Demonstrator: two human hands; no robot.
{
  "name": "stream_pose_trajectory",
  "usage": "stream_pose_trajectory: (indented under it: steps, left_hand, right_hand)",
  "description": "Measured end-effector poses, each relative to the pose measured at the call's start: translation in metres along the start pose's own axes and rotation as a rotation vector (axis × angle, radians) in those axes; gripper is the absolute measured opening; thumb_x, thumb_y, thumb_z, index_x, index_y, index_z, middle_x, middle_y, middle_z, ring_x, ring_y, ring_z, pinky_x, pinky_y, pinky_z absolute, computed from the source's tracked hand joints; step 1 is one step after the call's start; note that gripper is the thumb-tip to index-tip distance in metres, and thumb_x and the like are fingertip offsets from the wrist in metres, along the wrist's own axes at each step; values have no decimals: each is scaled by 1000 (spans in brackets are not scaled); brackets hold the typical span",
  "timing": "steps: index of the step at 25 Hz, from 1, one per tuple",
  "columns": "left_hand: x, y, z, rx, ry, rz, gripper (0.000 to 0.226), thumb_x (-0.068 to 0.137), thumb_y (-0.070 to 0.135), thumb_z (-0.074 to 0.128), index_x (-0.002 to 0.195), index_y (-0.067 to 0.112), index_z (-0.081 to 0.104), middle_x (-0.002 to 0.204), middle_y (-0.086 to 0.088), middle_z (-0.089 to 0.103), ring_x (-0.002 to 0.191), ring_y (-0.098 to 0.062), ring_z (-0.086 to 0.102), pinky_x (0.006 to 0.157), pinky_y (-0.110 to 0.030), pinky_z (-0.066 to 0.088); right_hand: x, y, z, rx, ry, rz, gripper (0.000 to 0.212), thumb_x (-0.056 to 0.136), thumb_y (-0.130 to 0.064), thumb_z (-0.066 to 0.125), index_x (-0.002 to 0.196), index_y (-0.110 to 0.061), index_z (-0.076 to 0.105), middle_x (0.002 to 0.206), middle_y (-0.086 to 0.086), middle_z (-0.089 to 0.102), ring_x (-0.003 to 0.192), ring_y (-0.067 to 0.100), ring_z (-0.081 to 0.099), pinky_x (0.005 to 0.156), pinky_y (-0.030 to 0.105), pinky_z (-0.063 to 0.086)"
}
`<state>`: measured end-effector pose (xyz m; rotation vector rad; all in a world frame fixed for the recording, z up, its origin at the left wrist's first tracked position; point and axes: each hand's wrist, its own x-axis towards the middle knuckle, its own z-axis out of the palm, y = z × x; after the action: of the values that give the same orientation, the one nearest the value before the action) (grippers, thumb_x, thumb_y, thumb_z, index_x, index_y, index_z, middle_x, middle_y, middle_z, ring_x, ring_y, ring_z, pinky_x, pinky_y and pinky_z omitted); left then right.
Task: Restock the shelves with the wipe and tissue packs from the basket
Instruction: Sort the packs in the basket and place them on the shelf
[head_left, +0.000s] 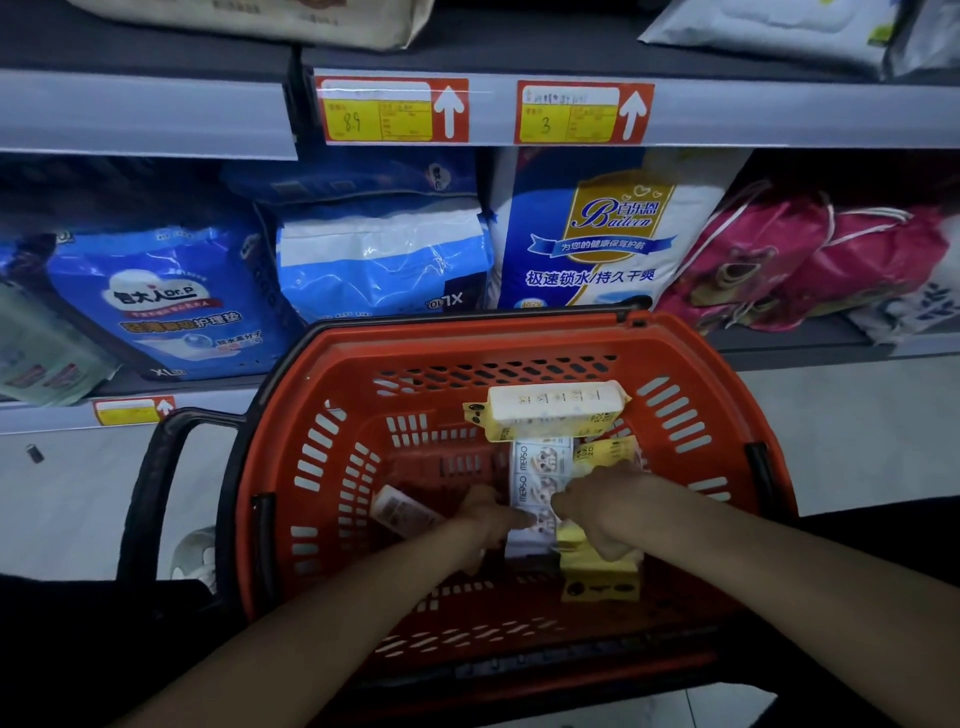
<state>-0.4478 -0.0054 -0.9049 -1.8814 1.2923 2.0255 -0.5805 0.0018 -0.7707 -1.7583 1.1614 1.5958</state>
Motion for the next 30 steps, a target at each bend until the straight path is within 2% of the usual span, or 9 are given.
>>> stream_pose_trajectory:
  steps: [3, 6, 9, 12, 15, 19, 21, 25, 30]
  left_hand:
    - [-4, 10, -11, 55, -23, -44, 57, 87, 16, 84, 131, -10, 59, 93, -16, 67, 65, -18, 57, 38, -18, 39]
    - [-15, 19, -21, 49, -13, -45, 57, 82, 26, 85, 129, 2, 63, 117, -16, 68, 96, -24, 65, 60, -24, 51]
    - [-33, 29, -37, 1, -13, -51, 46, 75, 24, 82, 116, 9, 69, 120, -14, 68, 106, -30, 65, 82, -38, 59]
    - [-62, 53, -67, 75, -34, -30, 17, 85, 22, 76, 93, 9, 68, 92, -12, 68, 77, -27, 65, 65, -32, 55]
    - [-103, 79, -107, 246, 54, 1, 17, 88, 23, 74, 89, 8, 67, 79, -10, 67, 59, -22, 63, 52, -25, 50]
    - [-161, 83, -150, 481, 222, 139, 38, 70, 35, 80, 81, -1, 76, 64, -6, 69, 52, -18, 63, 52, -24, 43]
    - [-183, 89, -160, 453, 282, 203, 34, 78, 33, 81, 82, -1, 77, 62, -5, 72, 49, -15, 65, 47, -21, 44]
    - [-215, 104, -160, 268, 192, 216, 31, 92, 32, 73, 94, 1, 78, 82, -19, 78, 62, -24, 72, 57, -25, 54]
    - [-243, 113, -146, -11, 83, 289, 27, 90, 22, 72, 101, -3, 76, 89, -26, 75, 65, -29, 71, 57, -30, 55]
  right_hand:
    - [2, 3, -3, 0, -30, 2, 77, 100, -3, 53, 165, -25, 17, 168, 7, 28, 134, 37, 51, 96, 47, 47]
    - [4, 7, 1, 11, 13, 7, 70, 99, 1, 50, 162, -23, 30, 165, 4, 35, 131, 31, 55, 82, 41, 49]
    - [3, 9, 7, 46, 51, -16, 71, 101, -2, 47, 164, -24, 26, 166, 3, 33, 133, 30, 52, 75, 39, 49]
    - [2, 13, 11, 118, 99, -17, 65, 102, -3, 49, 162, -18, 31, 160, 6, 43, 127, 30, 58, 76, 39, 51]
    - [-9, 13, 6, 195, 188, 11, 57, 99, -1, 52, 154, -15, 46, 150, 8, 54, 122, 30, 64, 68, 36, 52]
    - [-49, 6, -10, 281, 365, 76, 34, 100, -10, 56, 134, -15, 59, 118, 2, 64, 99, 24, 64, 71, 35, 49]
    - [-69, 2, -16, 455, 519, 48, 32, 100, -12, 55, 131, -15, 60, 109, 3, 63, 92, 24, 64, 68, 34, 48]
    - [-107, -13, -21, 1022, 1009, -115, 28, 97, -28, 61, 124, -25, 65, 107, 0, 73, 96, 24, 70, 74, 34, 50]
    - [-144, -45, -11, 1030, 1288, -210, 63, 88, -38, 63, 148, -36, 44, 134, -9, 53, 116, 18, 62, 90, 43, 55]
